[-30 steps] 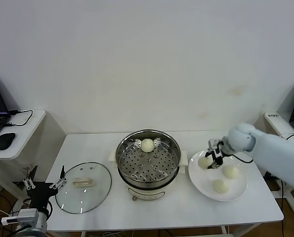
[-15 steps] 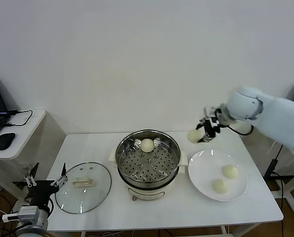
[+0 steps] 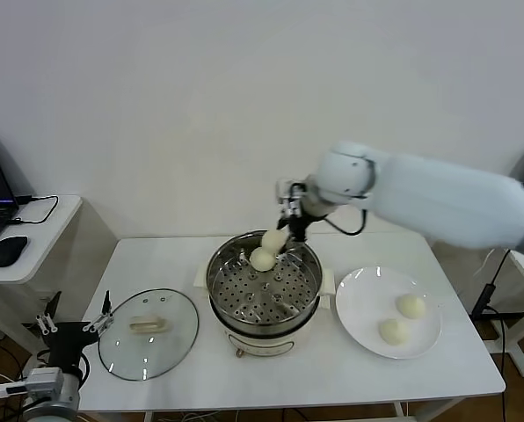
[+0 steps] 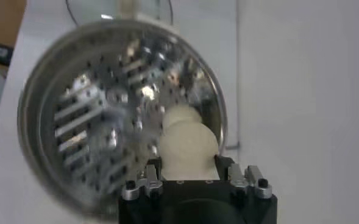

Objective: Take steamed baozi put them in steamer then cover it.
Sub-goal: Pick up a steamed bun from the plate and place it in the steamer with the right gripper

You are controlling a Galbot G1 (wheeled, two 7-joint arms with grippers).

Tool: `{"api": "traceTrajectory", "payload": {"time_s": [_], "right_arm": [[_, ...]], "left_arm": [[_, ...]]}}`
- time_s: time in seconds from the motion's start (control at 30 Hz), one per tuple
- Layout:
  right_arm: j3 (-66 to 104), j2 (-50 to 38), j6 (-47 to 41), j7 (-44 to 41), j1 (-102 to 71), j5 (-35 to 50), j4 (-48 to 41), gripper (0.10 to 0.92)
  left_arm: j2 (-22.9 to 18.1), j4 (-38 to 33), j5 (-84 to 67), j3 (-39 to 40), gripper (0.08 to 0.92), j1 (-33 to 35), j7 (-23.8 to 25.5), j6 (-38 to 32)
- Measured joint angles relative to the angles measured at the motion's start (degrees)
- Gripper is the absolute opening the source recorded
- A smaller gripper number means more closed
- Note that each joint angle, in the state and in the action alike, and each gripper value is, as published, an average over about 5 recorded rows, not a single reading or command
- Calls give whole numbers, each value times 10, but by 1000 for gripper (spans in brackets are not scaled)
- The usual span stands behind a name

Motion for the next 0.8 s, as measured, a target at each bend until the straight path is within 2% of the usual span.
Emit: {"api": "traceTrajectory", "payload": {"time_s": [0.27, 0.57, 0.67, 0.8], "right_arm": [[-1, 59, -18, 28, -43, 11, -31, 560], [-2, 86, -28, 45, -75, 12, -56, 564], [-1, 88, -29, 46, -79, 12, -58, 598], [3, 87, -30, 43, -79, 14, -57, 702]], "left_arm": [[-3, 1, 0, -2, 823, 1, 0, 0], [-4, 5, 0, -3, 823, -1, 1, -1], [-5, 5, 0, -2, 823, -3, 1, -1], [-4, 5, 0, -1, 823, -4, 1, -1]]}}
